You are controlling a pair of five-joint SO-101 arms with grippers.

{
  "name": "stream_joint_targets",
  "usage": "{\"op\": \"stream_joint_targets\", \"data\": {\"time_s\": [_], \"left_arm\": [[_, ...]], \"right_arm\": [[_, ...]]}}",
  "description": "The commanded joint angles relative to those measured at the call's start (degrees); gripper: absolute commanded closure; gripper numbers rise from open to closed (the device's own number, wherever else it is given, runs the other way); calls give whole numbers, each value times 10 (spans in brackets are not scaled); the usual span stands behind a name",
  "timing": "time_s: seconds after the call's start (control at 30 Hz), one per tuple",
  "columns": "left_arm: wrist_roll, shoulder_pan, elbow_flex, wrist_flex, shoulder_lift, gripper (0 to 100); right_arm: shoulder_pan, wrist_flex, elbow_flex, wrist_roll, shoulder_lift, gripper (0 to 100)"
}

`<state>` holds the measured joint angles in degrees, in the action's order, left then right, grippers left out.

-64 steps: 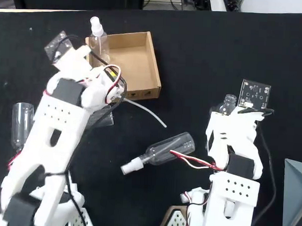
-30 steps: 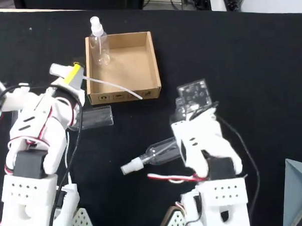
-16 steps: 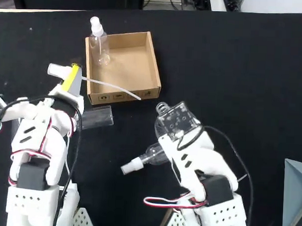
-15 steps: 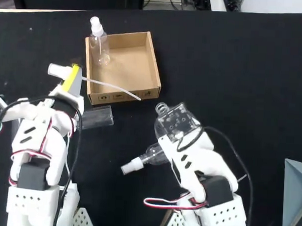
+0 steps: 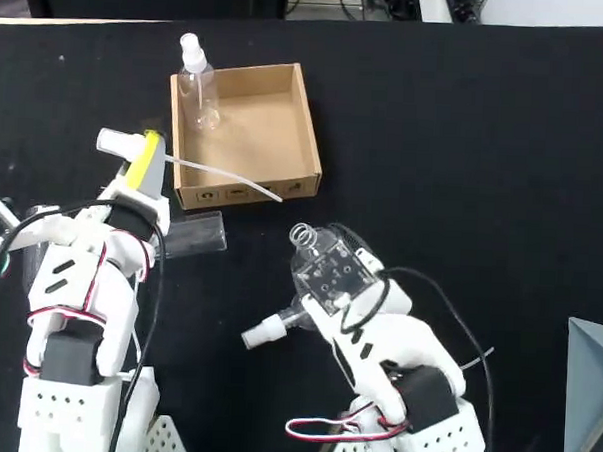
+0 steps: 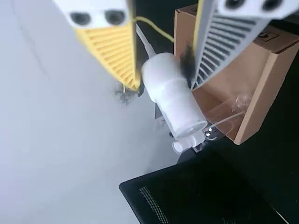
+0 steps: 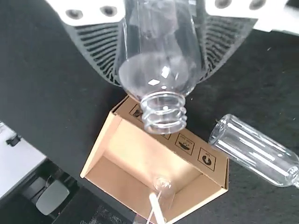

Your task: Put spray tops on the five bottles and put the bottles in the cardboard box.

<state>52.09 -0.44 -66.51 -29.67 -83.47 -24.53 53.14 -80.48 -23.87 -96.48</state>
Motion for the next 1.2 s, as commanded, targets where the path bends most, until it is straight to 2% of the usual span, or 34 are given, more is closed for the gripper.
{"op": "stream_joint_targets", "data": {"time_s": [0.0,0.37,0.53,1.17], "left_arm": [[-36,34,-1,15,-11,971],[-43,49,-3,12,-11,971],[-45,83,4,-26,-11,971],[-45,61,-2,-31,-11,971]], "right_arm": [[-13,-4,-9,-3,-41,956],[-11,-4,-60,-3,-127,956],[-11,-4,-62,-3,-127,956],[-11,-4,-62,2,-127,956]]}}
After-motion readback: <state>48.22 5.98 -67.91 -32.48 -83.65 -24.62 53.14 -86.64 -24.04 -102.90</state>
